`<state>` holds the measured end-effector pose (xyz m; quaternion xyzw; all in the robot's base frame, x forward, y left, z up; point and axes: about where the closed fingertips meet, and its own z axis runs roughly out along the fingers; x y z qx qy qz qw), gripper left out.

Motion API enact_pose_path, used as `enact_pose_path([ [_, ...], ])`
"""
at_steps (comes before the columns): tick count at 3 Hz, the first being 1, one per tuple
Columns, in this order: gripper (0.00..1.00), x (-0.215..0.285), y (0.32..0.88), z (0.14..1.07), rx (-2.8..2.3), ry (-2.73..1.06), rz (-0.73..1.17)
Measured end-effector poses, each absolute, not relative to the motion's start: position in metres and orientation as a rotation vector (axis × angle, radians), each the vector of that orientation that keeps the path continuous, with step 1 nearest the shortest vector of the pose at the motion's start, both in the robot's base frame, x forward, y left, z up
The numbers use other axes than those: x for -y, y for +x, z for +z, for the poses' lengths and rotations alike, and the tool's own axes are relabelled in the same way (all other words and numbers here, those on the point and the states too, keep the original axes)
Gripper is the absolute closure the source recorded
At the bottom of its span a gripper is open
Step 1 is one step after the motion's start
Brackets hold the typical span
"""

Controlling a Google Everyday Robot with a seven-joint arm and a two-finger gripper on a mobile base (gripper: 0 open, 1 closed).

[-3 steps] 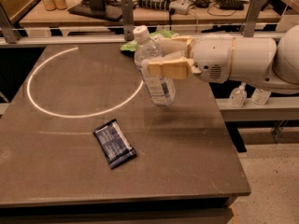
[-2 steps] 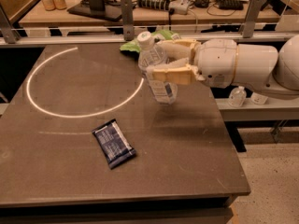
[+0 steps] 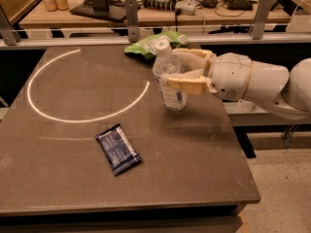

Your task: Place blue plastic bottle upright

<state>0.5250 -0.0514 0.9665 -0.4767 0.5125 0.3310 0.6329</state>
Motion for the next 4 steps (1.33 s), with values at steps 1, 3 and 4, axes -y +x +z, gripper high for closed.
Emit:
enact_pose_path([
  [1, 1.0, 0.056, 0.528, 0.96, -1.197, -1.06, 0.761],
  [3, 0.61, 0.065, 0.537, 0.944, -1.314, -0.944, 0.798],
  [4, 0.38, 0.068, 0.538, 0.941, -1.337, -0.916, 0.805],
])
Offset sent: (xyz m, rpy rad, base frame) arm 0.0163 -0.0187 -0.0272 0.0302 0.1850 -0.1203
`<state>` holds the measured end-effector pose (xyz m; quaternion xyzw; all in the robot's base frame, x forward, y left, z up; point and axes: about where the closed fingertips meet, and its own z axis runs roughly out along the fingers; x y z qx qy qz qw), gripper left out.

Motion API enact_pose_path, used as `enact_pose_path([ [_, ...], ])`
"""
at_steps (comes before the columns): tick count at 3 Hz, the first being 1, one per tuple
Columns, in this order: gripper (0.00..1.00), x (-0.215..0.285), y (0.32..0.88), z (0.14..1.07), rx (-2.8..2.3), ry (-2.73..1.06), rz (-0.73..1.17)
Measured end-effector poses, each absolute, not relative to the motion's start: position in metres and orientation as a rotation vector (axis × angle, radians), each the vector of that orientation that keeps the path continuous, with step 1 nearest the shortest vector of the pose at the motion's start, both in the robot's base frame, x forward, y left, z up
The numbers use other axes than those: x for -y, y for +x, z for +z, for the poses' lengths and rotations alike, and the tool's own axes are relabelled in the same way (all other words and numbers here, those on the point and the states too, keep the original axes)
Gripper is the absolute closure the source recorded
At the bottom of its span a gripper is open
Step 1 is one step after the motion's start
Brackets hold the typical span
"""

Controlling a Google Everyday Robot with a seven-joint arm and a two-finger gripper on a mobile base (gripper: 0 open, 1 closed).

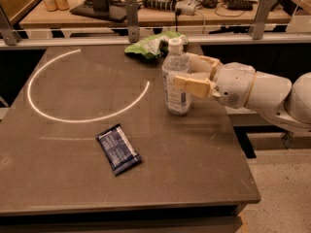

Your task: Place blue plastic bottle upright

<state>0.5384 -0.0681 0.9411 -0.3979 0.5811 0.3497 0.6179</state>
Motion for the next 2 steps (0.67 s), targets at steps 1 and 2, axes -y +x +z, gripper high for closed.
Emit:
enact_pose_path([
  [1, 0.13, 0.068, 0.538, 0.941, -1.337, -0.916, 0.805],
  [2, 0.0, 0.082, 0.537, 0.942, -1.368, -0.892, 0.779],
])
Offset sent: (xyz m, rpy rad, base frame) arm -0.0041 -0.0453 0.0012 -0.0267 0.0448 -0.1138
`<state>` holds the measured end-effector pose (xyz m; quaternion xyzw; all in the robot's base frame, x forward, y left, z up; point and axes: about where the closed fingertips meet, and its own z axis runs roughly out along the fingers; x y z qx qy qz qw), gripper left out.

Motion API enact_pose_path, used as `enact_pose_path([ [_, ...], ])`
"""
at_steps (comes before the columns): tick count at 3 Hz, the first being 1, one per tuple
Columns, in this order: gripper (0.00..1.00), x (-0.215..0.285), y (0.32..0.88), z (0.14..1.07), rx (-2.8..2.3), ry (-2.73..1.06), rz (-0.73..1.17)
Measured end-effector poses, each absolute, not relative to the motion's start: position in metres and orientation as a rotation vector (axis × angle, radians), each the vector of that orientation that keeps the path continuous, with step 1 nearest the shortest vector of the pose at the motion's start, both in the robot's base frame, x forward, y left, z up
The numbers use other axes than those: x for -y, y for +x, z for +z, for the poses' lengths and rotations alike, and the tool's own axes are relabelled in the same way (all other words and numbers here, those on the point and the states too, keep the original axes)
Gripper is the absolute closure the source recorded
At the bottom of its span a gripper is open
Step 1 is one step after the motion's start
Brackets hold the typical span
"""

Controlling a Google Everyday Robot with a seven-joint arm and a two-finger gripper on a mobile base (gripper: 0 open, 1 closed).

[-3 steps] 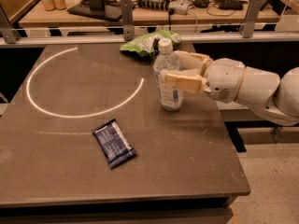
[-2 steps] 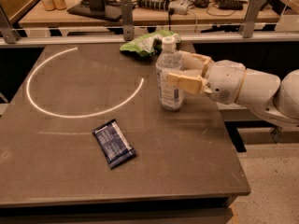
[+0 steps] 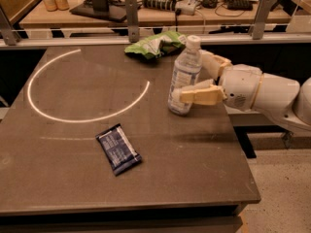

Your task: Place blue plastic bottle upright

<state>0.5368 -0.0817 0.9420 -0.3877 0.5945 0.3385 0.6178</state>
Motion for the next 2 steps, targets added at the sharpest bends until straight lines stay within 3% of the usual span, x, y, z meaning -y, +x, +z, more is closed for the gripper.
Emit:
enact_pose_path([
  [2, 0.0, 0.136, 0.519, 0.943, -1.49, -0.84, 0.644],
])
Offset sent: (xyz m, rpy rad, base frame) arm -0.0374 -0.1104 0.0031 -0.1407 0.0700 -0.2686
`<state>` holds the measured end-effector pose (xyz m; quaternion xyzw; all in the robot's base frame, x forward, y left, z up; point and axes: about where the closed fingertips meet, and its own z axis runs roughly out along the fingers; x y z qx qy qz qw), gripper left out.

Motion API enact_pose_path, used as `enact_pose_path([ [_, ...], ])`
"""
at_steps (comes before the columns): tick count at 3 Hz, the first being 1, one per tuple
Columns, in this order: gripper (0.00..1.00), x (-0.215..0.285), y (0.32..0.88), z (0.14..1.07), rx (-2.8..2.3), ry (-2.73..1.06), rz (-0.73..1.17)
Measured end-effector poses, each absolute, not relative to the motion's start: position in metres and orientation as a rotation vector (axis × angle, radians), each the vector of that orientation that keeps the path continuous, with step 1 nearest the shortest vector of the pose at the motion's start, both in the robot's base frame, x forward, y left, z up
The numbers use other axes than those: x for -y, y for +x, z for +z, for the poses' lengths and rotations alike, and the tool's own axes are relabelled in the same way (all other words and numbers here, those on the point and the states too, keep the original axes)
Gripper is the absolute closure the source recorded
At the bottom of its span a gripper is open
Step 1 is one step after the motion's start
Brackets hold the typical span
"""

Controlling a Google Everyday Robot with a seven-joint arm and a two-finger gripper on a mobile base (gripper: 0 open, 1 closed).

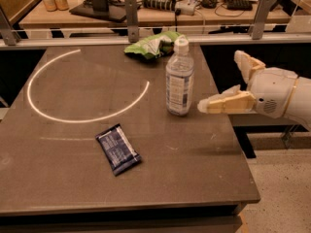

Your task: Place blue plastic bottle upright

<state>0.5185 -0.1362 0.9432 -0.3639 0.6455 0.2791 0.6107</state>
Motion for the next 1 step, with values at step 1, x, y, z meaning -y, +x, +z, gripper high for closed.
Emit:
enact_pose_path([
  [1, 0.0, 0.1699, 0.5103, 0.9394, -1.649, -0.771, 0.529],
])
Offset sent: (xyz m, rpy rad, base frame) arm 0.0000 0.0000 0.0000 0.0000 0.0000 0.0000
